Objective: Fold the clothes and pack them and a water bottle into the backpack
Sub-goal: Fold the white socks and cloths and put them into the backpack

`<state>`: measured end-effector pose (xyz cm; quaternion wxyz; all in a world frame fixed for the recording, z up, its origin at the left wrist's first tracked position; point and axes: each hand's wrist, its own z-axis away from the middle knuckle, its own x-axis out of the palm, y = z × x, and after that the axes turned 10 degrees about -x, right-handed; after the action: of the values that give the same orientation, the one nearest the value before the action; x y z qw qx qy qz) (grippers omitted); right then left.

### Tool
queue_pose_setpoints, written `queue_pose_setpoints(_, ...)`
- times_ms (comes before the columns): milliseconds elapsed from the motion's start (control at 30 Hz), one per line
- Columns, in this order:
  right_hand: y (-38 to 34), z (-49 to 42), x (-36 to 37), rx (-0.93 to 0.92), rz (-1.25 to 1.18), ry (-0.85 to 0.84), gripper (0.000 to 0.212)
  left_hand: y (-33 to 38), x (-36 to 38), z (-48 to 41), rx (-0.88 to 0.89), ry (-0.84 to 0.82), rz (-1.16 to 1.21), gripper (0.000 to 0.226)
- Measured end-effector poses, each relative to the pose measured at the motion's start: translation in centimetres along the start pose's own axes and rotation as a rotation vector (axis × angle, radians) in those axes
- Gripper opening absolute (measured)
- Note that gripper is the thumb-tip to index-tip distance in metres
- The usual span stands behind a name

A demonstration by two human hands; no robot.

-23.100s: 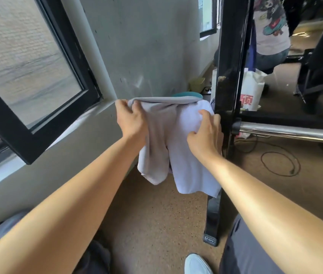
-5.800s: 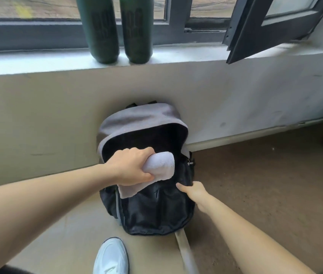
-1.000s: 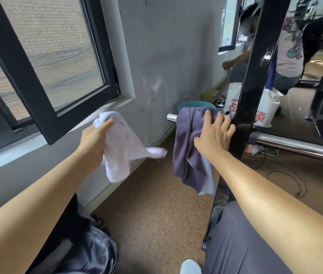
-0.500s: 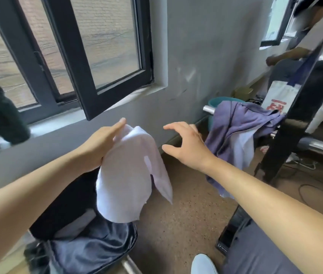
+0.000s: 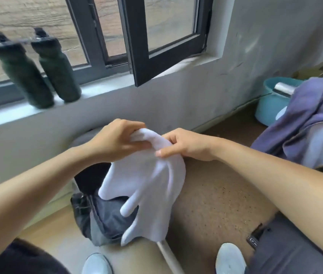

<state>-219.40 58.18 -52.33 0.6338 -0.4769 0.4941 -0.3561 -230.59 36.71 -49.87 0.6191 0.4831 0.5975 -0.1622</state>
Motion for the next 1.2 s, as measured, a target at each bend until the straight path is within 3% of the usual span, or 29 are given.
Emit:
queue_pose_setpoints(167, 1.5, -1.4, -0.1, 0.037, 0.157, 0.024, 0.021, -3.9, 0.5, -0.1, -0.074, -0.061, -0.07, 0.024)
queue_pose_setpoints(267, 1.9, -2.4, -0.1, 0.075, 0.228, -0.015, 0.02, -4.9, 1.4, -0.7, -0.145, -0.069, -0.295, 0.015)
queue_pose_setpoints(367, 2.0, -3.5, -0.5, 0.086, 0.362, -0.041, 0.016, -6.3, 2.6, -1.1, -0.213, -0.097, -0.388, 0.022)
queue_pose_setpoints(467, 2.2, -4.8, -1.9, 0.034, 0.651, 0.111, 0.013, -7.8, 3.3, -1.1, -0.29, -0.156, -0.347, 0.031)
queue_pose_setpoints(633, 2.3, -5.3, -4.0, 0.027, 0.799, 0.376, 0.01, -7.6, 3.6, -0.9, -0.348, -0.353, 0.06, 0.023)
queue_pose_setpoints(767, 2.4, -5.3, -4.3, 0.039, 0.862, 0.498, 0.029, -6.2, 4.1, -0.6, -0.351, -0.473, 0.352, 0.028)
queue_pose_setpoints(967, 2.1, -5.0, -5.0, 0.033, 0.824, 0.623, 0.035, -6.2, 4.3, -0.9, -0.313, -0.414, 0.717, 0.043)
queue_pose_setpoints(1033, 2.0, -4.7, -5.6, 0.022, 0.79, 0.657, 0.035, -6.4, 4.1, -1.0, -0.248, -0.402, 0.653, 0.036)
queue_pose_setpoints(1100, 1.9, -4.4, -5.9, 0.023, 0.767, 0.691, 0.035, -6.5, 4.1, -1.1, -0.141, -0.389, 0.427, 0.025)
queue_pose_setpoints(1200, 1.7, -4.0, -5.8, 0.059, 0.779, 0.707, 0.037, -6.7, 4.8, -0.9, -0.072, -0.405, 0.173, 0.036)
